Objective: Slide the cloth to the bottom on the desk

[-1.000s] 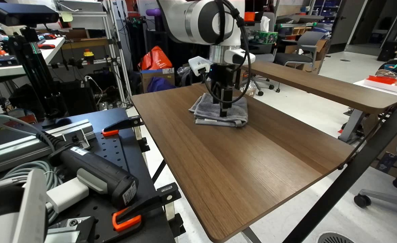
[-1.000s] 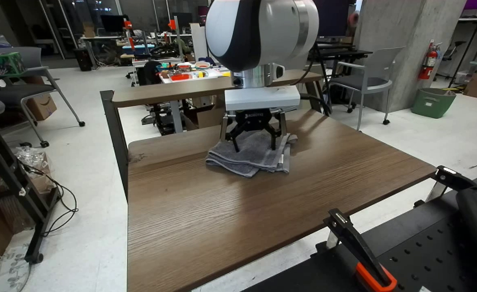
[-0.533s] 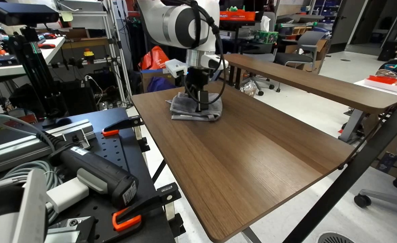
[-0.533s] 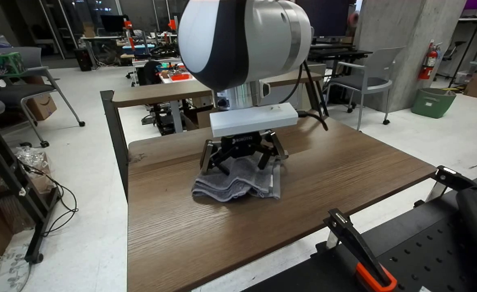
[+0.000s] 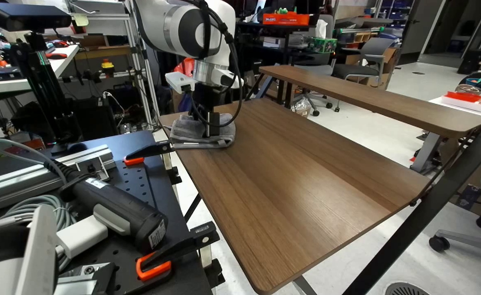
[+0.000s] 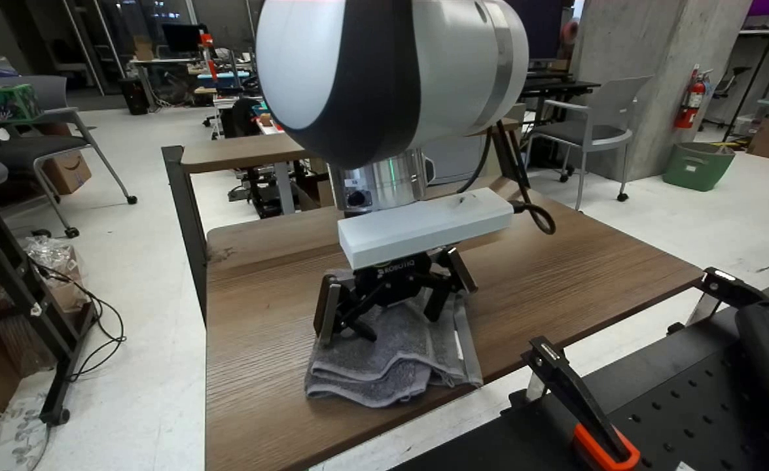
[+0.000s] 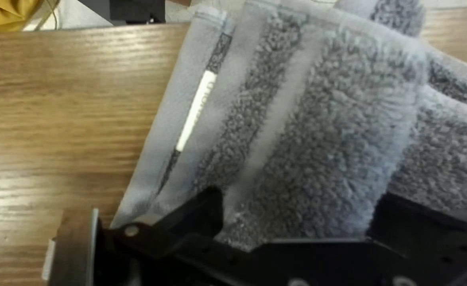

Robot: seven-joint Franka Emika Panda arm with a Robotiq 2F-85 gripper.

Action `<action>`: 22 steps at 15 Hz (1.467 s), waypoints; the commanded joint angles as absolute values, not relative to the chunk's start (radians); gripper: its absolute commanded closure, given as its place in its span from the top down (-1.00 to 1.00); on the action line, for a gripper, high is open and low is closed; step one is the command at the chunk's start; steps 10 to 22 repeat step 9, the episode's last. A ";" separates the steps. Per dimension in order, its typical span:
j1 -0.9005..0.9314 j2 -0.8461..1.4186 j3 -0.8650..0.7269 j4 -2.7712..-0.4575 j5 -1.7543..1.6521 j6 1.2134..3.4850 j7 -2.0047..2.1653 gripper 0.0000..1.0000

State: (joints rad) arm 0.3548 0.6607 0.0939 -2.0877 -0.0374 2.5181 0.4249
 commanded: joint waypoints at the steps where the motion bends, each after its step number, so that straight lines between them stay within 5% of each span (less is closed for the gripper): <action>1: 0.362 0.606 0.083 -2.147 -0.033 2.481 0.411 1.00; 8: 0.275 0.404 0.105 -2.188 -0.003 2.398 0.312 1.00; 22: 0.309 0.482 0.091 -2.132 -0.029 2.417 0.368 1.00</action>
